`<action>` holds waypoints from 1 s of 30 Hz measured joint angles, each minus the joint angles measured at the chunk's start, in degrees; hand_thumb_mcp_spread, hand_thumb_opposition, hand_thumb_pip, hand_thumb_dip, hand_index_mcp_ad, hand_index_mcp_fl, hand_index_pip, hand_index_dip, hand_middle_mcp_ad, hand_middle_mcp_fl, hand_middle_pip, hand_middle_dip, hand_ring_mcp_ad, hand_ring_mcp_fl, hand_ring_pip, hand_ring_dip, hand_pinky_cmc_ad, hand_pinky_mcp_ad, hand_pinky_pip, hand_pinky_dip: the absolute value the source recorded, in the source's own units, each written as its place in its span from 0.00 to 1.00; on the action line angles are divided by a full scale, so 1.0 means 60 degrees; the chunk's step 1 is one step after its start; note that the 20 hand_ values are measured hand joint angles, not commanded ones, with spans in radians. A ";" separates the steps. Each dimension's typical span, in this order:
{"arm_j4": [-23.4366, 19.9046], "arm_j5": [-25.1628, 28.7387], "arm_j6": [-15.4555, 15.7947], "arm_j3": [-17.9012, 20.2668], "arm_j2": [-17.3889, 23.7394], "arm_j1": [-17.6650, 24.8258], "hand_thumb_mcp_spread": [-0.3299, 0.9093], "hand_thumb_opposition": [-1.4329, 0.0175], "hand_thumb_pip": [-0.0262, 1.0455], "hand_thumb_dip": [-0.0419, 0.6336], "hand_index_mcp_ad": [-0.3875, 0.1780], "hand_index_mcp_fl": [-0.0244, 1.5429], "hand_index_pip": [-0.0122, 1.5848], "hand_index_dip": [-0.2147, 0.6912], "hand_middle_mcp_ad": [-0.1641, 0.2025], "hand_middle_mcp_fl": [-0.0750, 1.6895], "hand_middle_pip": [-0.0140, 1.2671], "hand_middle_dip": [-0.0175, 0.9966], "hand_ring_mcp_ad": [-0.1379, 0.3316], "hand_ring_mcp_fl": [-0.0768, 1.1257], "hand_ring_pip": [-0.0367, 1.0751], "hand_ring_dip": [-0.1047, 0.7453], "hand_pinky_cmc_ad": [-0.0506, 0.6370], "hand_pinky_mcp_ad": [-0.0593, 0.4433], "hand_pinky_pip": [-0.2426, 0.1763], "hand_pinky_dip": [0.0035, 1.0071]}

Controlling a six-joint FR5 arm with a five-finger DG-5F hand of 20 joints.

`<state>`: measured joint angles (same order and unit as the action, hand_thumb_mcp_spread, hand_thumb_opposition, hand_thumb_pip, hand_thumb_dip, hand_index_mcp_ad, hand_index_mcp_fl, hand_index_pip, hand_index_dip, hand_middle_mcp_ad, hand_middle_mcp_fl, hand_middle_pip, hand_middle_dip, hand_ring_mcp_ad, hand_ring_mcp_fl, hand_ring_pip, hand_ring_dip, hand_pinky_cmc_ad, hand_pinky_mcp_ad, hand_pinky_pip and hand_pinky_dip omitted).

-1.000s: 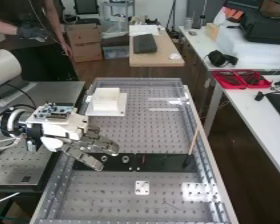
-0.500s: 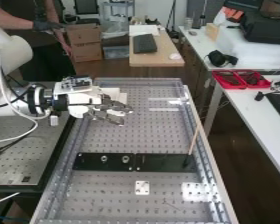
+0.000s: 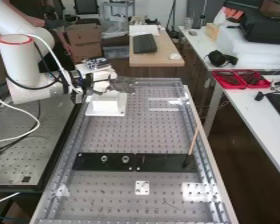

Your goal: Grab the smaller nut and place it in the white container

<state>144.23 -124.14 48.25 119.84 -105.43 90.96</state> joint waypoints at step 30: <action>0.0584 0.4418 -0.1306 -0.0598 0.1360 -0.0531 0.54 0.41 0.62 0.39 0.35 0.01 0.62 0.24 0.61 0.12 0.11 0.33 0.50 0.07 0.13 0.30 0.61 0.70 0.49 0.41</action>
<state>147.74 -97.63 40.41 116.26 -97.27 87.77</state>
